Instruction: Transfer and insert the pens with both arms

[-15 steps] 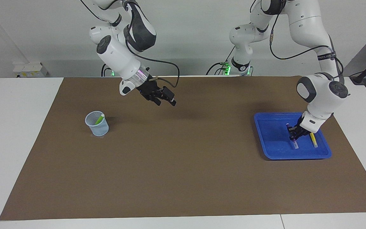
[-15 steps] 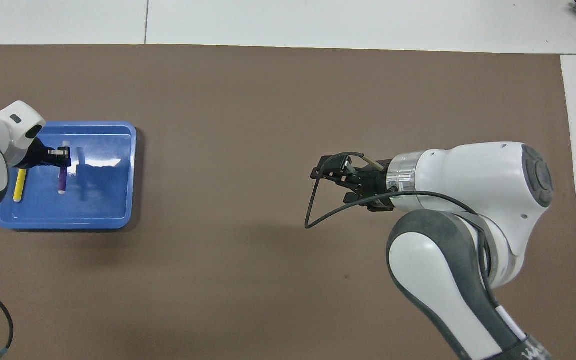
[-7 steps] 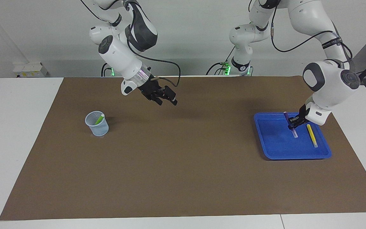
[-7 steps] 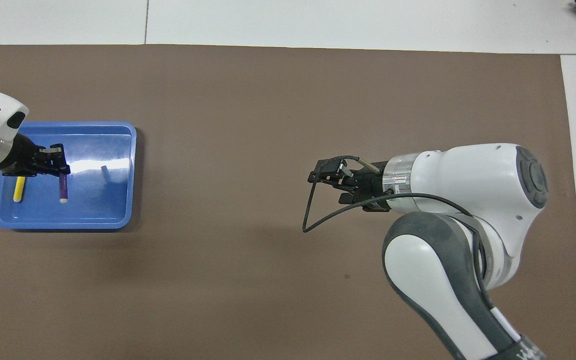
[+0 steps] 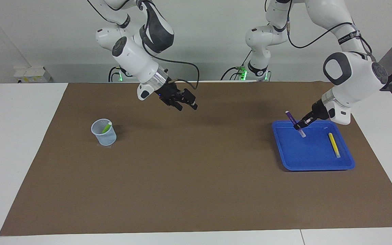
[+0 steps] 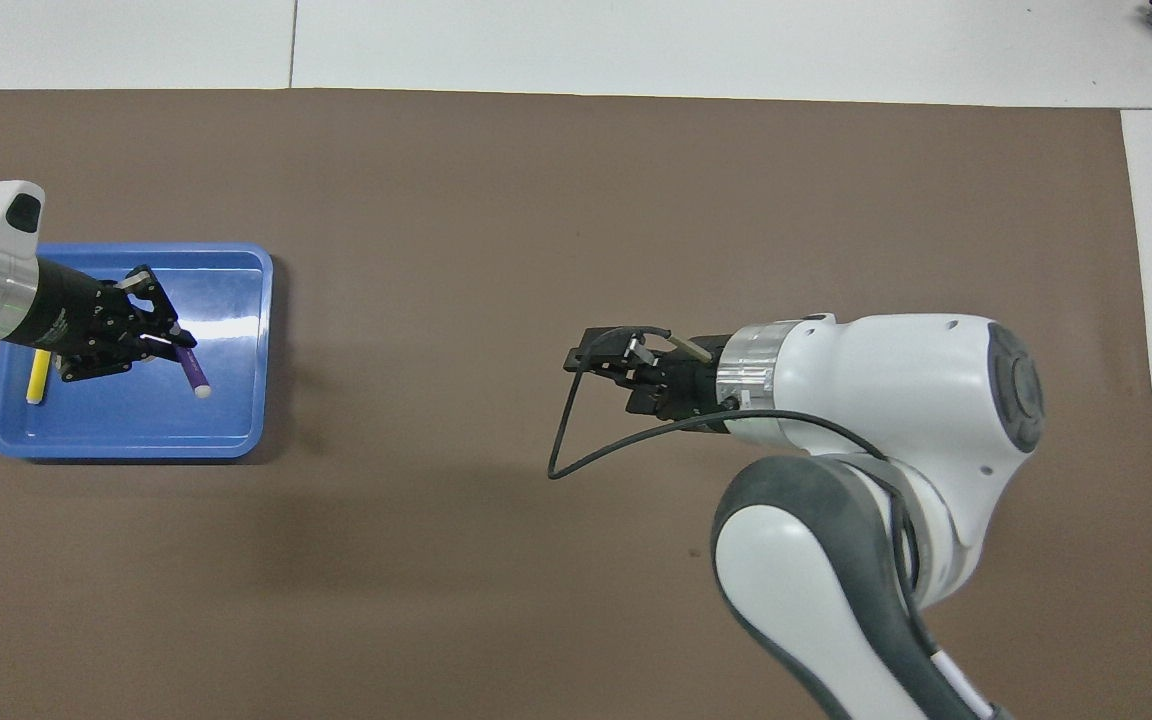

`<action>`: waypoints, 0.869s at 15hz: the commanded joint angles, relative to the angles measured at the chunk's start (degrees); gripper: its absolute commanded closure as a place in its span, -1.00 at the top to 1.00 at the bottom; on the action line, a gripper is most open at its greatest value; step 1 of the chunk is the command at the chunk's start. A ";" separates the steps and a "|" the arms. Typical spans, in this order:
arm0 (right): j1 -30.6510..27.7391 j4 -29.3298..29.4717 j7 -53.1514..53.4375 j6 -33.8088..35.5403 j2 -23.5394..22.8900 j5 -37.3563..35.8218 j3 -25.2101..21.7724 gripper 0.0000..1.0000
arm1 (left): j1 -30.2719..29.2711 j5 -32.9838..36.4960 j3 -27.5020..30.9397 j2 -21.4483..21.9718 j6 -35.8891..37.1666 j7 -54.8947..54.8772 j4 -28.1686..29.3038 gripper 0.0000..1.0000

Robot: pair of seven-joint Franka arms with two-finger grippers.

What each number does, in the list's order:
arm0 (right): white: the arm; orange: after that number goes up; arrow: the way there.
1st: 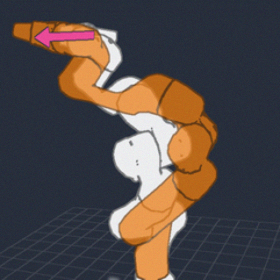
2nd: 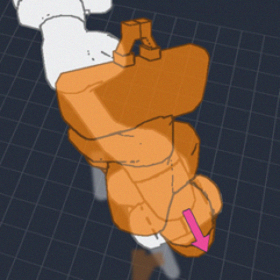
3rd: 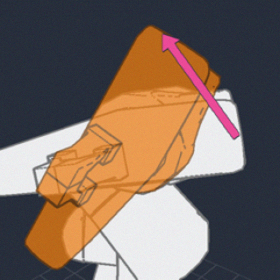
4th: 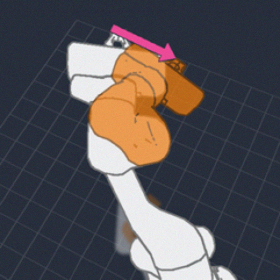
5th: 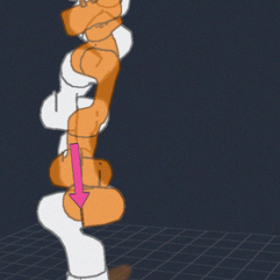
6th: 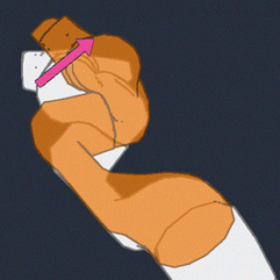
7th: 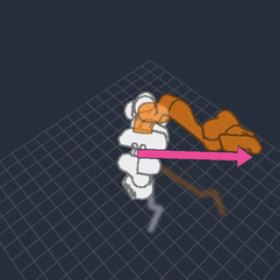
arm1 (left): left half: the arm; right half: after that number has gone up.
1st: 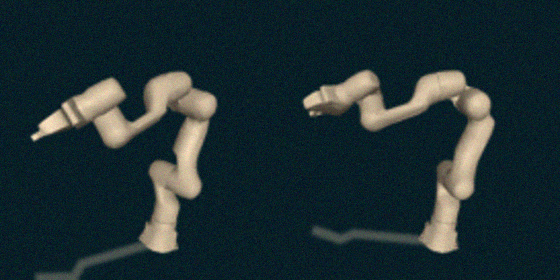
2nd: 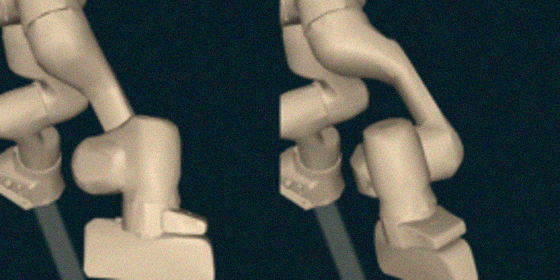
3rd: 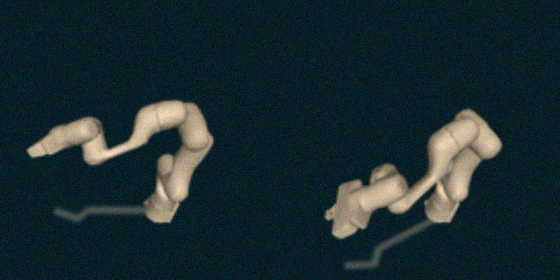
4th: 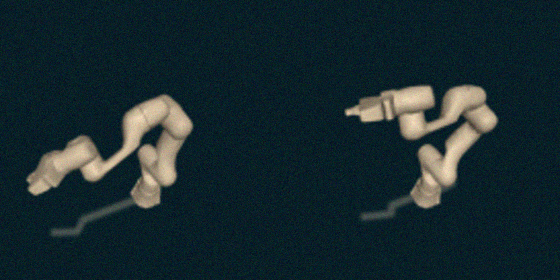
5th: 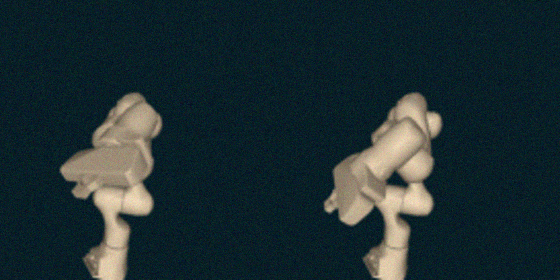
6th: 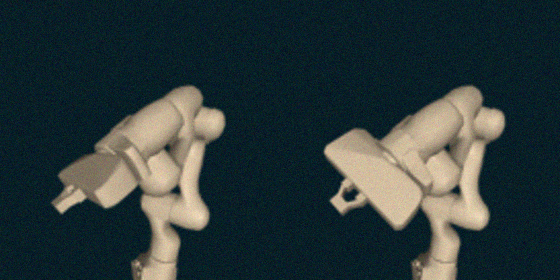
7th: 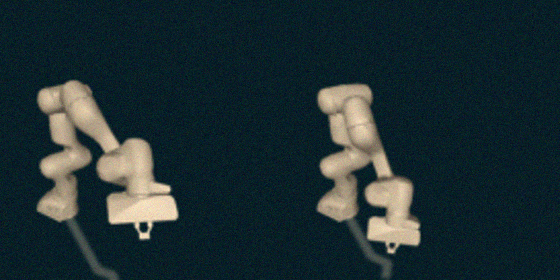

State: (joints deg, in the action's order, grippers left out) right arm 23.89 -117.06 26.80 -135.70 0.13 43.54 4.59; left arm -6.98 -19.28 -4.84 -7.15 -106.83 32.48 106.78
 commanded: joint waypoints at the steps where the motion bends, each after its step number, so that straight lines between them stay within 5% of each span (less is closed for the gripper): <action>1: 4.66 -0.01 0.78 -6.31 -0.49 1.90 -0.10 0.75 | 2.32 -5.74 0.53 3.36 0.22 12.91 2.55 -1.00; 5: 9.06 0.51 4.04 -11.94 -1.27 1.99 -0.10 0.75 | 2.94 -13.41 0.53 4.86 0.04 27.35 3.35 -1.00; 13: 16.27 9.02 5.98 -20.13 -7.86 1.82 -0.10 0.80 | 7.94 -15.53 0.53 12.76 -3.12 47.49 11.15 -1.00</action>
State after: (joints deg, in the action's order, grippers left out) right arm 39.11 -112.42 32.38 -155.07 -4.95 44.02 4.67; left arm -0.35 -33.43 -4.99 0.25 -107.48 77.18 111.92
